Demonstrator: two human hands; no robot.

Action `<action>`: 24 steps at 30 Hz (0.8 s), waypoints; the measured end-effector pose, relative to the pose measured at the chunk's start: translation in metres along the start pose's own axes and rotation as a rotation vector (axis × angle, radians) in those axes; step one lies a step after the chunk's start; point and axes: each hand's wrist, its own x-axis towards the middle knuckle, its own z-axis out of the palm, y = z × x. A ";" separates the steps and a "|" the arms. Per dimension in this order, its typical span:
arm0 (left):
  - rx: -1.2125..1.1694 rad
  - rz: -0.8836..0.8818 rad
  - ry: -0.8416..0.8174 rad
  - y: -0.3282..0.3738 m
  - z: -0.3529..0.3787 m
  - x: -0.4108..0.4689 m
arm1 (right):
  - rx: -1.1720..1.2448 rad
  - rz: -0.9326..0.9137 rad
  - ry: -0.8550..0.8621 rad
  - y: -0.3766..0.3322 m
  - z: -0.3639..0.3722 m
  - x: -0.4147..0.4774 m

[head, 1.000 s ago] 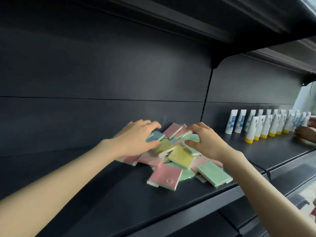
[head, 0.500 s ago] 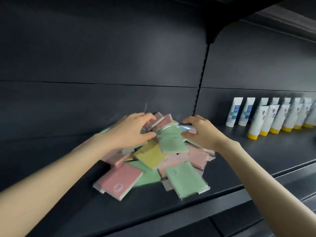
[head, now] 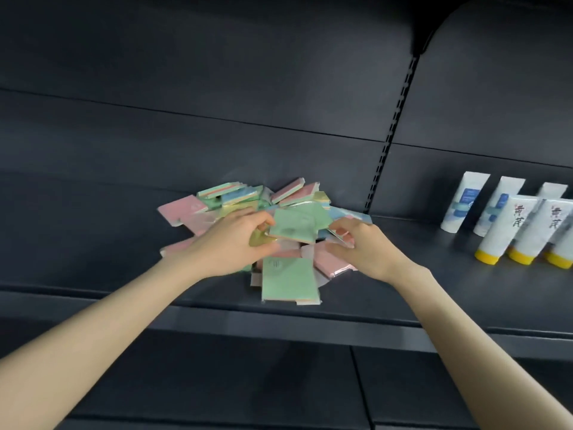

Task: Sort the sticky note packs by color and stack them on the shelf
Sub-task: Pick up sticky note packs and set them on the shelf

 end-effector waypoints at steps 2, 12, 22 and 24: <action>-0.010 -0.012 -0.015 0.007 0.004 -0.009 | 0.031 -0.002 -0.010 0.002 0.004 -0.005; -0.020 0.038 -0.068 0.038 0.036 -0.022 | 0.087 0.069 0.091 0.017 0.019 -0.042; 0.153 -0.018 -0.120 0.074 0.066 0.016 | 0.107 0.137 0.135 0.059 0.011 -0.046; 0.226 -0.027 -0.131 0.077 0.072 0.023 | 0.099 0.145 0.122 0.067 0.009 -0.043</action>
